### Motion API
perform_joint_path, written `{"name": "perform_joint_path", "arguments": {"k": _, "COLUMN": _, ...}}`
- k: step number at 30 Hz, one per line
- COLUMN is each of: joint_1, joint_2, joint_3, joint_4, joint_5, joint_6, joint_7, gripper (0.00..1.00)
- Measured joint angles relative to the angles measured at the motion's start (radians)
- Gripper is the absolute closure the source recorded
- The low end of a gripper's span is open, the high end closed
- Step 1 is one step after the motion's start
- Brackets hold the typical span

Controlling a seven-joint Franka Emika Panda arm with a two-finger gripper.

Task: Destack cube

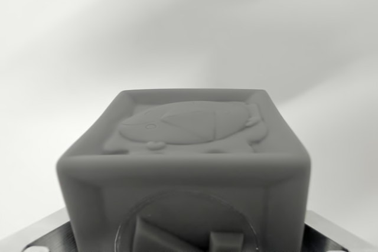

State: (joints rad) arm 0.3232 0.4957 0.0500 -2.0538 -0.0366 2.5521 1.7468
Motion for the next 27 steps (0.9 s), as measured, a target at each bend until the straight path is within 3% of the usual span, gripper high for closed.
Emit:
{"name": "perform_joint_path", "arguments": {"k": 5, "joint_1": 0.008, "joint_2": 0.024, "joint_3": -0.002, "joint_4": 0.028, "joint_5": 0.000, "joint_6": -0.004, "joint_7": 0.016, "gripper": 1.00}}
{"name": "perform_joint_path", "arguments": {"k": 27, "joint_1": 0.019, "joint_2": 0.151, "joint_3": -0.014, "joint_4": 0.058, "joint_5": 0.000, "joint_6": 0.086, "joint_7": 0.019, "gripper": 1.00}}
